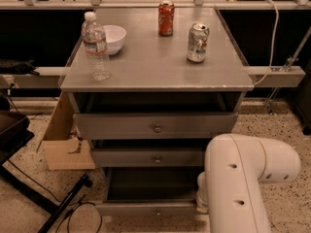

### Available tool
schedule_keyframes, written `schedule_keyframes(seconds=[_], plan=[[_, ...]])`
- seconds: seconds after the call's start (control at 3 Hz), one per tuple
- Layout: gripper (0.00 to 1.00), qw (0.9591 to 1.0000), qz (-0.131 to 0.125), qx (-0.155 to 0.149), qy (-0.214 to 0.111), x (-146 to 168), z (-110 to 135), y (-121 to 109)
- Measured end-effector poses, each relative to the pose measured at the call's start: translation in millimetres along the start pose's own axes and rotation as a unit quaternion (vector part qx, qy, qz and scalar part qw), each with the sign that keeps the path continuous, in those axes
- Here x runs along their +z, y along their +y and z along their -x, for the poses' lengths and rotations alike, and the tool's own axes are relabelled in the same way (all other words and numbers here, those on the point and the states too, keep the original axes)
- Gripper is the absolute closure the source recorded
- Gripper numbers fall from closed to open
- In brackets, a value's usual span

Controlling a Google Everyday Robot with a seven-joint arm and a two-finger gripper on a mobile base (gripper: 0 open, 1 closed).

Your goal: Open bottom drawer

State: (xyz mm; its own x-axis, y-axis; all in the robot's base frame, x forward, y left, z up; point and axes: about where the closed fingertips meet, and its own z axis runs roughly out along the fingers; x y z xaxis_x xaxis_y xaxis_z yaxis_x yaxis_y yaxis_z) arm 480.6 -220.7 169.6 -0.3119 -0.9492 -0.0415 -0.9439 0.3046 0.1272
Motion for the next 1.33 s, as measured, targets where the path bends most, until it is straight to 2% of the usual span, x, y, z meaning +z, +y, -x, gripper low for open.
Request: schedule_keyframes(seconds=[0.33,0.67,1.0,1.33], plan=[[1.0,0.9999,0.012,0.003,-0.006,-6,1,5],[1.0,0.9999,0.012,0.003,-0.006,-6,2,2],[1.0,0.9996,0.025,0.01,-0.006,-6,-7,13],[1.0,0.9992,0.037,0.011,-0.013,-10,-7,23]])
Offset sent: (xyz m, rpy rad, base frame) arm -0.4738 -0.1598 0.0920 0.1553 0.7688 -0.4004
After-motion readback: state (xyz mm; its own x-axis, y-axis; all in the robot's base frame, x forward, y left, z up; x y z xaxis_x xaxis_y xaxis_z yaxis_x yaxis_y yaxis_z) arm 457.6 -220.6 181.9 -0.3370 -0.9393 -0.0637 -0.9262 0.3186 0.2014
